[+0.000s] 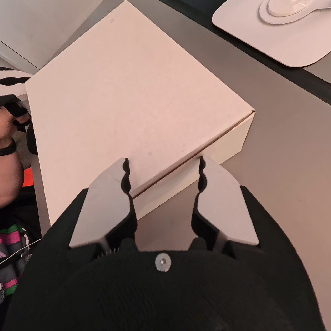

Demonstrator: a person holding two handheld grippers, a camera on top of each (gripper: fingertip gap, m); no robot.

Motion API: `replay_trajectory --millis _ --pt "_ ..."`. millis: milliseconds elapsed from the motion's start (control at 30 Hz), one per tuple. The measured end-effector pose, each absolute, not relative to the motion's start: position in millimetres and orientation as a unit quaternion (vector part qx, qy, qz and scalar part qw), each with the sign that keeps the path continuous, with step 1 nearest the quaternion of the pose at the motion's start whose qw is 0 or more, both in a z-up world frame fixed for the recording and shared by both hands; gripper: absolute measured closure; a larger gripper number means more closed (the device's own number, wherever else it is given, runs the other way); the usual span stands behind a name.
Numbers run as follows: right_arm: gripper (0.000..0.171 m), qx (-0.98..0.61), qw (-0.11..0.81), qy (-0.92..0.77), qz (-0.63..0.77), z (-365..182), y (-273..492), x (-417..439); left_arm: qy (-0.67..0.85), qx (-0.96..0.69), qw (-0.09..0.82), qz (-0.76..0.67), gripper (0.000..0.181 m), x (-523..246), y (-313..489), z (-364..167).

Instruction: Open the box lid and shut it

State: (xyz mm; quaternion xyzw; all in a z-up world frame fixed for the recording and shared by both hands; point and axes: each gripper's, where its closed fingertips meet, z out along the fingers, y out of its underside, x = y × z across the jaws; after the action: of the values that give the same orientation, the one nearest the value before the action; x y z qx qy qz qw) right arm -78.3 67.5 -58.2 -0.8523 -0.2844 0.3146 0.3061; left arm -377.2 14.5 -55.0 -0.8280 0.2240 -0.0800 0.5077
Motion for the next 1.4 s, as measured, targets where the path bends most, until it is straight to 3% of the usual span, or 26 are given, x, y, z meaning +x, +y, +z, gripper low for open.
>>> replay_trajectory --millis 33,233,533,667,800,867,1000,1100,1400 --pt "0.096 -0.853 0.306 -0.283 0.314 -58.3 67.9 -78.3 0.223 -0.828 0.508 -0.086 0.178 -377.1 14.4 -55.1" --pt "0.096 -0.855 0.305 -0.282 0.310 -59.0 68.0 -78.0 0.220 -0.824 0.510 -0.112 0.167 -376.3 13.7 -54.6" --pt "0.100 -0.857 0.306 -0.277 0.309 -58.6 69.1 -76.0 0.174 -0.756 0.481 -0.409 0.138 -387.0 -15.3 -13.1" --pt "0.099 -0.857 0.305 -0.291 0.296 -56.6 66.3 -73.4 0.158 -0.798 0.454 -0.363 0.125 -394.8 11.6 -29.5" --pt "0.095 -0.853 0.296 -0.329 0.278 -45.6 42.7 -59.4 0.166 -0.803 0.387 -0.422 0.114 -374.5 26.2 -35.3" --pt "0.097 -0.838 0.290 -0.350 0.301 -37.1 25.6 -57.5 0.174 -0.805 0.375 -0.426 0.115 -370.2 31.3 -38.2" --pt "0.123 -0.733 0.326 -0.512 0.308 -26.3 -12.6 -73.4 0.209 -0.814 0.358 -0.406 0.117 -367.4 32.2 -47.1" --pt "0.131 -0.672 0.339 -0.589 0.295 -24.5 -29.3 -90.2 0.218 -0.813 0.351 -0.410 0.119 -365.9 31.3 -46.6" --pt "0.145 -0.691 0.258 -0.596 0.318 -46.9 -43.3 -96.5 0.254 -0.808 0.339 -0.409 0.125 -364.2 27.0 -52.4"
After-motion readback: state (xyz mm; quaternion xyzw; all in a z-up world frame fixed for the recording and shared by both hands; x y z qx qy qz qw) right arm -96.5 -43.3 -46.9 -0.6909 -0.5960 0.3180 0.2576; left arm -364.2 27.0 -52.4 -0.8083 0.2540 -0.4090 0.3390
